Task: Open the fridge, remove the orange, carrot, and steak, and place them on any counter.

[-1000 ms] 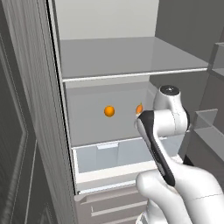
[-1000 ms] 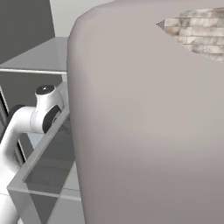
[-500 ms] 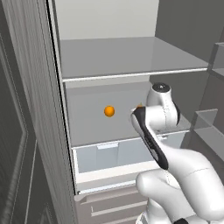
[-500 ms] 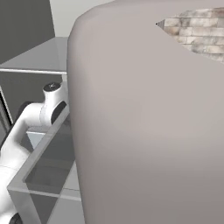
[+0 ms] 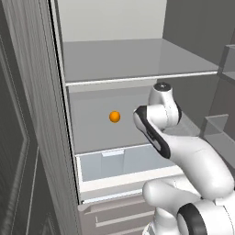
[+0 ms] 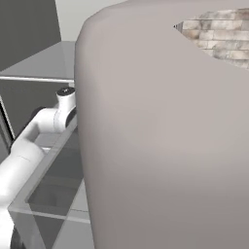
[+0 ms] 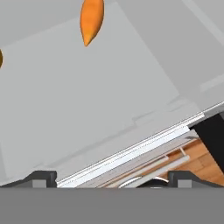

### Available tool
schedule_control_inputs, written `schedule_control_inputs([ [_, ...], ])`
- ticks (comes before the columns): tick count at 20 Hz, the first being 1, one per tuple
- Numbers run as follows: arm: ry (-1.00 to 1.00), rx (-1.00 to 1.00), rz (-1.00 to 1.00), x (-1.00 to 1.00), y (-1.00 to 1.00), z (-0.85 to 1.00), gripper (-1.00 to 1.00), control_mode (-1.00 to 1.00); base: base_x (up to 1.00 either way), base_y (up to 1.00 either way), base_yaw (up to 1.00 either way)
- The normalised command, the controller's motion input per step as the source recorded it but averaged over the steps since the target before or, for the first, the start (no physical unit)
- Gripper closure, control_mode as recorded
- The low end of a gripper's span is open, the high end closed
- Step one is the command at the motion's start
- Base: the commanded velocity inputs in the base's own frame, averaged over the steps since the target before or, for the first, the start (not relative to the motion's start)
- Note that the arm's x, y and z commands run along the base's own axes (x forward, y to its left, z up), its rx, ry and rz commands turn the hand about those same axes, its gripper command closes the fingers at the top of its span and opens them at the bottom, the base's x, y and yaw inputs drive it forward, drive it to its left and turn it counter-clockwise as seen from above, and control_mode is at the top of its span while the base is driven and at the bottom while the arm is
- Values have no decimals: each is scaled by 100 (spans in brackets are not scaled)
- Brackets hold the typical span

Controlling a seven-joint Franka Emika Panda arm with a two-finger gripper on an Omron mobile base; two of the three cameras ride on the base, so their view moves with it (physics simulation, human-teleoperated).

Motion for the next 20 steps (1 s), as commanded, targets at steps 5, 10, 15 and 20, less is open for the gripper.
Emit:
schedule_control_inputs([
  [5, 0, 0, -1, 41, 0, -25, -100, -100, 0, 0, 0],
  [10, 0, 0, -1, 44, -5, -6, -100, -100, 0, 0, 0],
  [15, 0, 0, -1, 47, -8, -5, -100, -100, 0, 0, 0],
  [20, 0, 0, -1, 46, -12, -16, -100, -100, 0, 0, 0],
])
